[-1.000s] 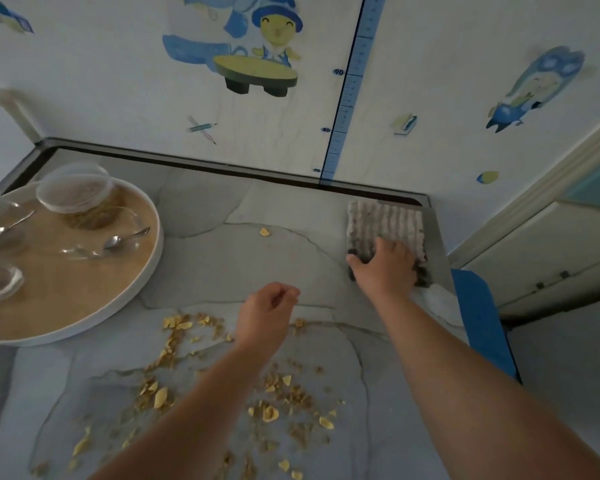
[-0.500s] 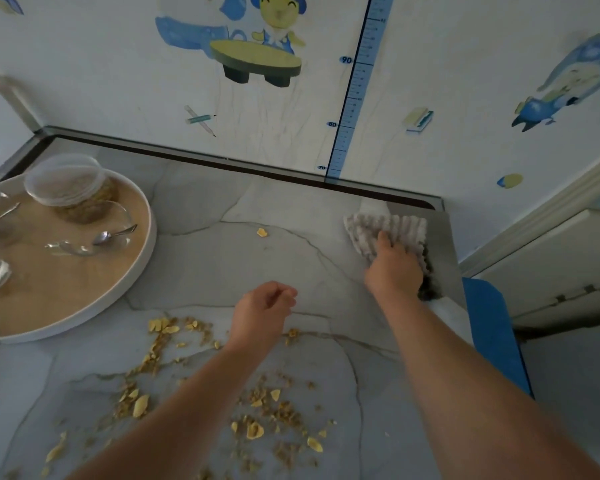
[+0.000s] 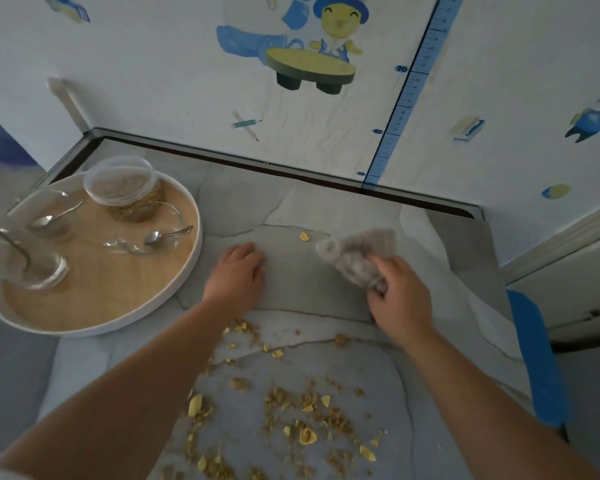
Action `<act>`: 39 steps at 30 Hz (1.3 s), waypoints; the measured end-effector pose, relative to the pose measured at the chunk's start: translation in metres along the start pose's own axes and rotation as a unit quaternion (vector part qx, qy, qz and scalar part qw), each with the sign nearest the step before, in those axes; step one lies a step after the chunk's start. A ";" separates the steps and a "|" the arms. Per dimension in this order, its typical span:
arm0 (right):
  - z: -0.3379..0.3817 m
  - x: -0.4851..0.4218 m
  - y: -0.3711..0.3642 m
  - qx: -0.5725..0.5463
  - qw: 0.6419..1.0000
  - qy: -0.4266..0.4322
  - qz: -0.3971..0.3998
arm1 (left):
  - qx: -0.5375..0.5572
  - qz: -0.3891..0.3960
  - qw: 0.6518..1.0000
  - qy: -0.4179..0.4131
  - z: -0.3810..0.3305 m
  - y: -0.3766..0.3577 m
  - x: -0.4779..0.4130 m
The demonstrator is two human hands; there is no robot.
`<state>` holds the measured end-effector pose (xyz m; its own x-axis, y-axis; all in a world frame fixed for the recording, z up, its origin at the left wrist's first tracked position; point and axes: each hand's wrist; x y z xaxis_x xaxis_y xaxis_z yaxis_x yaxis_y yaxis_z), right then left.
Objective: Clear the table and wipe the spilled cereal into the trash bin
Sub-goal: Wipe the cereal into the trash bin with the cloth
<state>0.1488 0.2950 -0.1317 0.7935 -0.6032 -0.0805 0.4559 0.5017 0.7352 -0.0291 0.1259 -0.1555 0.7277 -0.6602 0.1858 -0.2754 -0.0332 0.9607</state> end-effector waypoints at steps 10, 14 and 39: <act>0.032 -0.159 -0.063 0.121 0.989 0.011 0.083 | -0.079 -0.011 0.996 -0.047 0.031 -0.023 -0.023; 0.029 -0.160 -0.079 0.140 0.977 0.054 0.152 | -0.078 -0.024 0.995 -0.049 0.032 -0.025 -0.029; 0.037 0.038 -0.011 0.025 0.999 0.022 0.018 | -0.100 0.023 0.990 -0.100 0.059 -0.019 0.010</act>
<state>0.1589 0.2434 -0.1180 0.8269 -0.5564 -0.0822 0.4065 0.4903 0.7710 -0.0536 0.0762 -0.1839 0.5722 -0.7941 0.2049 -0.1609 0.1362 0.9775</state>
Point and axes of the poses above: each hand's wrist, its own x-axis away from the middle knuckle, its own y-axis out of the back of the hand, z = x × y, and after that the axes turned 15 degrees about -x, right-handed
